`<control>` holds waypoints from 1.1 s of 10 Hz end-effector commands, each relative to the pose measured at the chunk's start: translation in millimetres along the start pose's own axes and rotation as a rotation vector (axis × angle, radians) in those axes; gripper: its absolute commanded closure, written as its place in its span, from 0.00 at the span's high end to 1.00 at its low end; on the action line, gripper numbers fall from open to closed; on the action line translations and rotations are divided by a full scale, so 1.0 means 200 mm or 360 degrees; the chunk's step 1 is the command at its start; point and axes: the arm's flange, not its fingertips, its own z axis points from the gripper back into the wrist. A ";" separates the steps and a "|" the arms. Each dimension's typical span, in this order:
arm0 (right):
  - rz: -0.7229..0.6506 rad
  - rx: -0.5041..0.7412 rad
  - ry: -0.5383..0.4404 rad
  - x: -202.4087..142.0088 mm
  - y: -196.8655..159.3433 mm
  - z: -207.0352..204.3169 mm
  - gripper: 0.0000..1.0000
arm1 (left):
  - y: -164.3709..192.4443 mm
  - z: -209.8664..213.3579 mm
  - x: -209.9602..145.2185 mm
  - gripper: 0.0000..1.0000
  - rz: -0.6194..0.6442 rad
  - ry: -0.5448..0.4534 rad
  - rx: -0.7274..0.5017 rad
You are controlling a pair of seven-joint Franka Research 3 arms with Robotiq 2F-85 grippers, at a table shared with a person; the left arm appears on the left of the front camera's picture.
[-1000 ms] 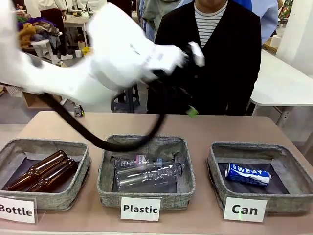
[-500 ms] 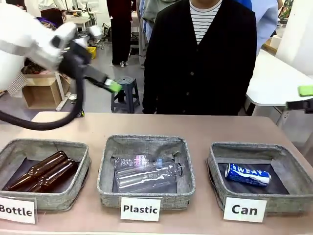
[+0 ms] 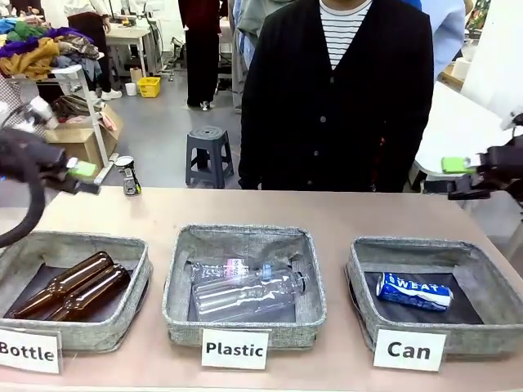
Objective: Sort the can waste into the basket.
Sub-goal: Pick up the can waste from the table and place it in the right Fabric basket.
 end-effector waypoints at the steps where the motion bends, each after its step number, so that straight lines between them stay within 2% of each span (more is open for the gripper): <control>1: 0.0062 -0.0137 -0.0122 0.10 -0.09 -0.03 1.00 | -0.05 0.08 -0.15 1.00 -0.0054 -0.0126 -0.0060; 2: 0.0000 0.0000 0.0000 0.00 0.00 0.00 1.00 | -0.03 0.13 -0.20 1.00 -0.0041 -0.0231 0.0025; 3: 0.0000 0.0000 0.0000 0.00 0.00 0.00 1.00 | 0.02 0.13 -0.23 1.00 -0.0098 -0.0358 0.0246; 4: 0.0000 0.0000 0.0000 0.00 0.00 0.00 1.00 | 0.03 0.14 -0.19 1.00 0.0009 -0.0125 -0.0015; 11: 0.0000 0.0000 0.0000 0.00 0.00 0.00 1.00 | 0.03 0.14 -0.19 1.00 0.0009 -0.0125 -0.0015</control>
